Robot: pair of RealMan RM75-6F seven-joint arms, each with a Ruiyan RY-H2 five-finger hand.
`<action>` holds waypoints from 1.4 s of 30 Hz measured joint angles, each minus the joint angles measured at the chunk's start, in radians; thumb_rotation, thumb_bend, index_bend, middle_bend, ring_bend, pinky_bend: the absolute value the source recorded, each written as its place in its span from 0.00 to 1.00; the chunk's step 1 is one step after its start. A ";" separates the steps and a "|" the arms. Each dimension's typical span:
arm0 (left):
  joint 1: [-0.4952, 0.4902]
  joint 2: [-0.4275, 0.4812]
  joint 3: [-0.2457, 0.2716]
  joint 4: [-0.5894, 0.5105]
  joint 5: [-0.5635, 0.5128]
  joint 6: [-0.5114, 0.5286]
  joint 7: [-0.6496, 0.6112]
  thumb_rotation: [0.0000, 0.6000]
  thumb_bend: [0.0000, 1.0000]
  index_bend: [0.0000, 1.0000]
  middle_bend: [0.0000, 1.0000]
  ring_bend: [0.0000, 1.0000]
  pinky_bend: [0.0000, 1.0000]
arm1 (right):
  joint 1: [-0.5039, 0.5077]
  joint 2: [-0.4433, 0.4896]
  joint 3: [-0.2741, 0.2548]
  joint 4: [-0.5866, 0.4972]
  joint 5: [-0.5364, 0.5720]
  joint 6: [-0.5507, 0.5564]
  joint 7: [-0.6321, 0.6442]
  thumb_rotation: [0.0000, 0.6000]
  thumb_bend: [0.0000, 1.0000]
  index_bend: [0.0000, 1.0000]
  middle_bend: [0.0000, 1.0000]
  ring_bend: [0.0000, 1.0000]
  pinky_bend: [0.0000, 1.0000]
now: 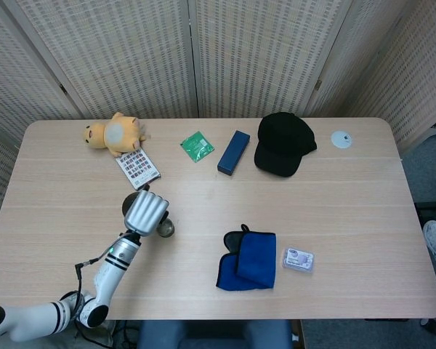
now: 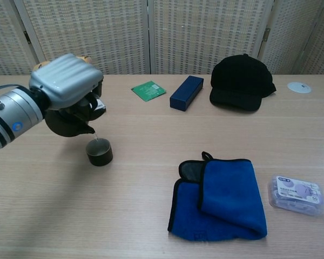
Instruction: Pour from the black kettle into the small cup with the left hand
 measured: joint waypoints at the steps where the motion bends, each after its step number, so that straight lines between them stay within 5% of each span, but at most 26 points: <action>1: 0.000 0.000 0.000 0.000 0.002 0.000 0.002 0.83 0.36 1.00 1.00 1.00 0.52 | 0.000 0.000 0.000 0.000 0.000 0.000 0.000 1.00 0.11 0.02 0.09 0.00 0.00; 42: 0.016 -0.007 0.012 0.033 0.060 0.004 0.057 0.86 0.36 1.00 1.00 1.00 0.52 | -0.009 0.000 0.001 0.003 0.001 0.010 0.005 1.00 0.11 0.02 0.09 0.00 0.00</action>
